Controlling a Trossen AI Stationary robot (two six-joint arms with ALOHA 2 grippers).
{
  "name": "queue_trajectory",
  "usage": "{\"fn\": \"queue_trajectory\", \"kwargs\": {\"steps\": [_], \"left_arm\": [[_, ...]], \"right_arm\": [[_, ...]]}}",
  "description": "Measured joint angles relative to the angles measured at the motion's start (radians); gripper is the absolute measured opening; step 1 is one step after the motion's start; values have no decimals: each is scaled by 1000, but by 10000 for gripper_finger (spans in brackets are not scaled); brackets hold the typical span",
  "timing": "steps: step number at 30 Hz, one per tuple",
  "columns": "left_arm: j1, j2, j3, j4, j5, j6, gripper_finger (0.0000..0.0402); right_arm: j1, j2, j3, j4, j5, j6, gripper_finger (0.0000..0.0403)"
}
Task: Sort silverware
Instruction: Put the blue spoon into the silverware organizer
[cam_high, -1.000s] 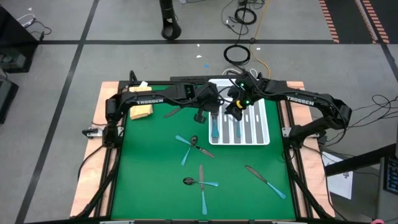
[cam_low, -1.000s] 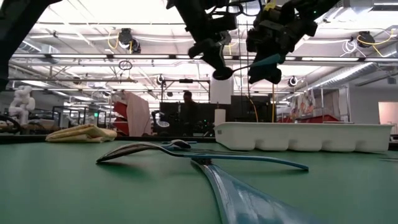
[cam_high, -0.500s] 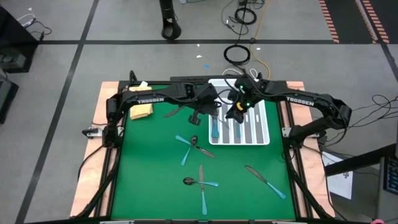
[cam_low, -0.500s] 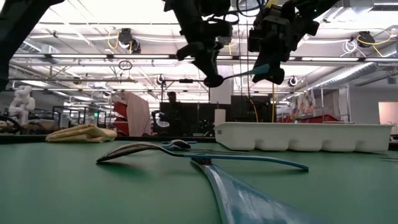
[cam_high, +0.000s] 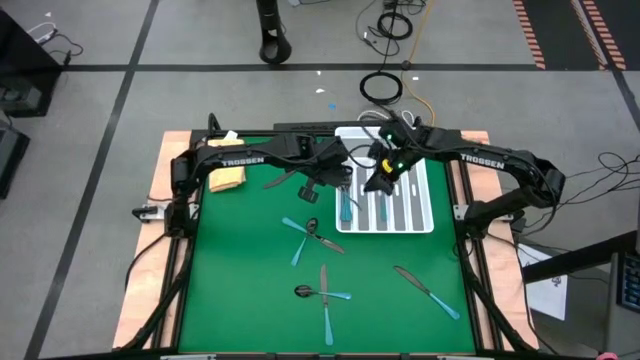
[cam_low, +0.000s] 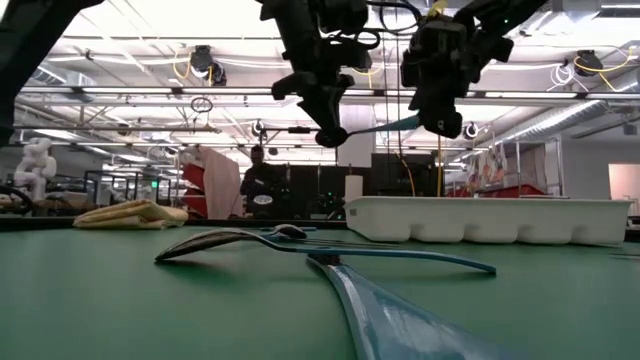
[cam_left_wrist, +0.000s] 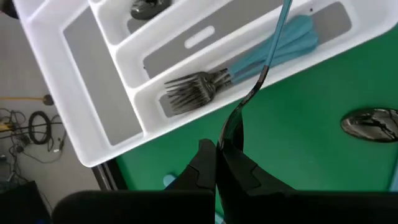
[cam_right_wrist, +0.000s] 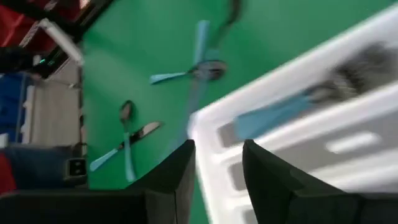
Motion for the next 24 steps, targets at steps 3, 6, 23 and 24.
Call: {"fn": "queue_trajectory", "kwargs": {"steps": [3,6,23,24], "left_arm": [[0,0,0,1,0,0,3],[0,0,0,12,2,0,3],[-13,0,0,78,3,-7,3],[-14,0,1,78,3,-15,3]], "right_arm": [[40,1,0,63,-7,42,146],[60,1,0,116,-1,86,183],[139,51,0,115,135,99,218],[141,58,0,115,136,99,218]]}}
